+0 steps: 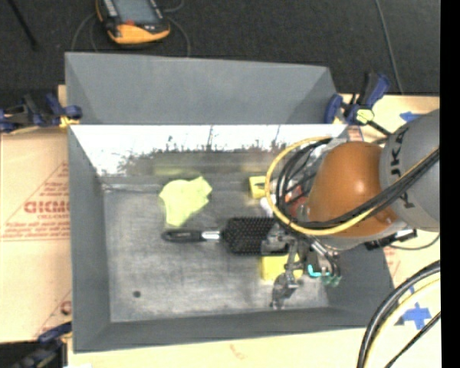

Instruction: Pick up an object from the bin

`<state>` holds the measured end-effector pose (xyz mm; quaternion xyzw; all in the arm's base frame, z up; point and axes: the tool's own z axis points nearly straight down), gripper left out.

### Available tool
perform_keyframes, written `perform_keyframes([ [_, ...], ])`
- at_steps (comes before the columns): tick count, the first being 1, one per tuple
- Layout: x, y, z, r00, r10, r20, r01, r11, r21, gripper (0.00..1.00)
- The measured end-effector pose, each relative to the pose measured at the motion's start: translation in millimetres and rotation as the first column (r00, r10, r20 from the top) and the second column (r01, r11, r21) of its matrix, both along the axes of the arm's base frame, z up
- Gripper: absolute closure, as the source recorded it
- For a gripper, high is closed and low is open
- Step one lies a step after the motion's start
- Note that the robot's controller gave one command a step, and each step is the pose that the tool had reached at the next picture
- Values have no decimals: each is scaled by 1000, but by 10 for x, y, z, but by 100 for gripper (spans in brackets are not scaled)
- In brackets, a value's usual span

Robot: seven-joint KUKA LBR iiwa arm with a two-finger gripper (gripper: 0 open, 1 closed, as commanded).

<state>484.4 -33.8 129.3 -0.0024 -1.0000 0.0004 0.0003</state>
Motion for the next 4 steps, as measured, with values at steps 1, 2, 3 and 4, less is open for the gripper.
perform_keyframes([
  [1, 91, 27, 358, 966, 258, 4, -258, 966, 0, 100],
  [2, 91, 27, 358, 966, 258, 4, -258, 966, 0, 100],
  [3, 31, 100, 872, 972, 236, -4, -236, 972, 2, 100],
  [4, 198, -10, 426, 999, 38, 5, -38, 999, 1, 0],
])
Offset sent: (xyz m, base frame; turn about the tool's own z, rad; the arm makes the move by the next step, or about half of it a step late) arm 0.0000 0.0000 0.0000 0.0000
